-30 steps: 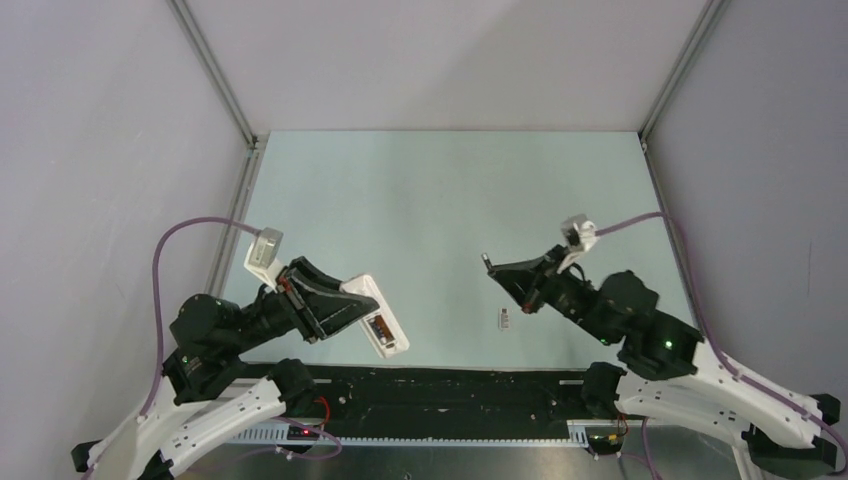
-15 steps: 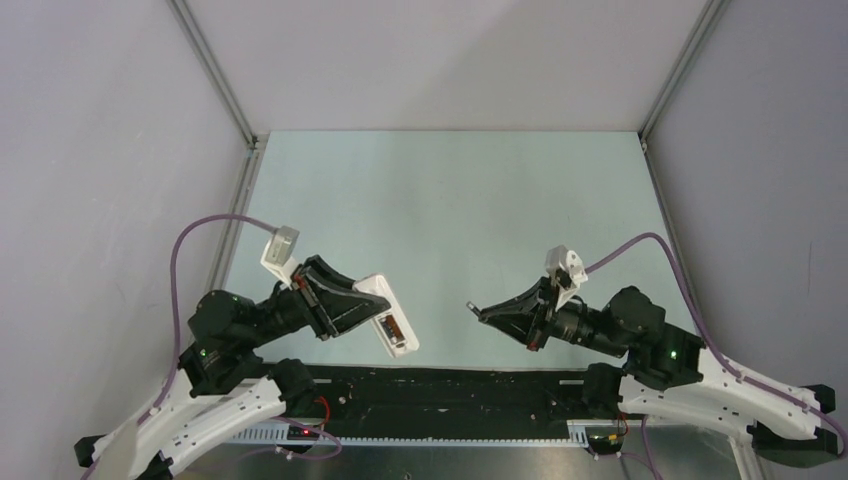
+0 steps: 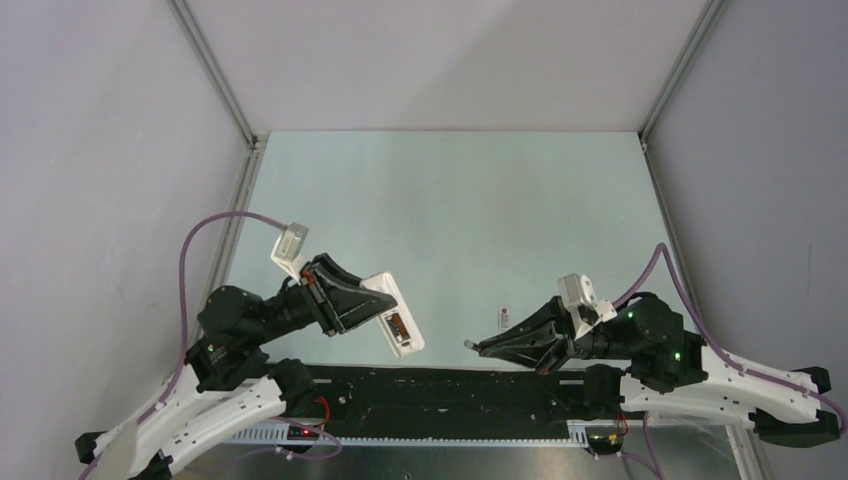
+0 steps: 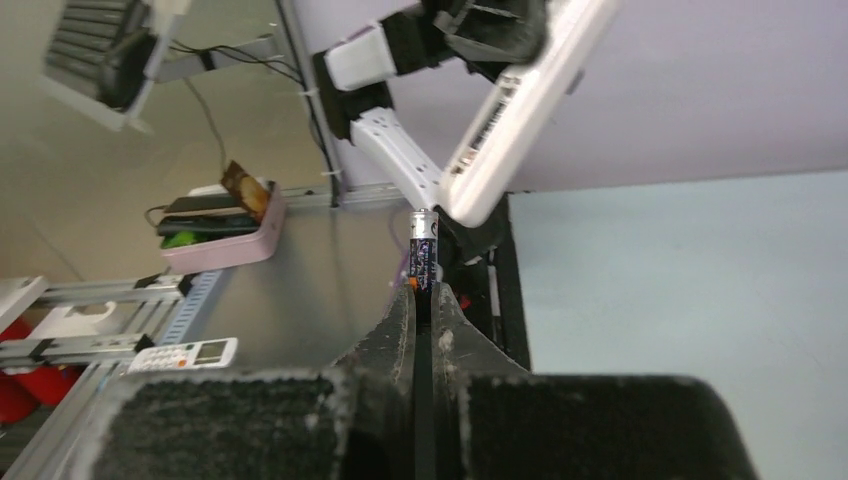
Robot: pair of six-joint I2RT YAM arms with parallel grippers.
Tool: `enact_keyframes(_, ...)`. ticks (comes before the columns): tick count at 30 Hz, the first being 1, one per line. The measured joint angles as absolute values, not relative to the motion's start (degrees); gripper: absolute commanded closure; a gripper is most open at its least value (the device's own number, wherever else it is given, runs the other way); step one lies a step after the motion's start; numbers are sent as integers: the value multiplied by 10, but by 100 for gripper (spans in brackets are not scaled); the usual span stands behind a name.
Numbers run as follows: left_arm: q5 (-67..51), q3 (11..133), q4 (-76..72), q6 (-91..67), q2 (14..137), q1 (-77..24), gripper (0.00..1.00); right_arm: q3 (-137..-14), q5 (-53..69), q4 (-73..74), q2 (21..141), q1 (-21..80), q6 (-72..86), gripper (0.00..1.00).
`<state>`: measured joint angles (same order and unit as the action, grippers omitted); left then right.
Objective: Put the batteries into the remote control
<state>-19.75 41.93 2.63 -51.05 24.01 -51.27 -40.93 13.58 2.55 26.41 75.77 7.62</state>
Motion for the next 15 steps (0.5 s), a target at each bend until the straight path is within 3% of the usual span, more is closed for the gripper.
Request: enact_keyframes(15,-222,416,-23,-512,237,-513,100,-409,183,-15,267,766,77,100)
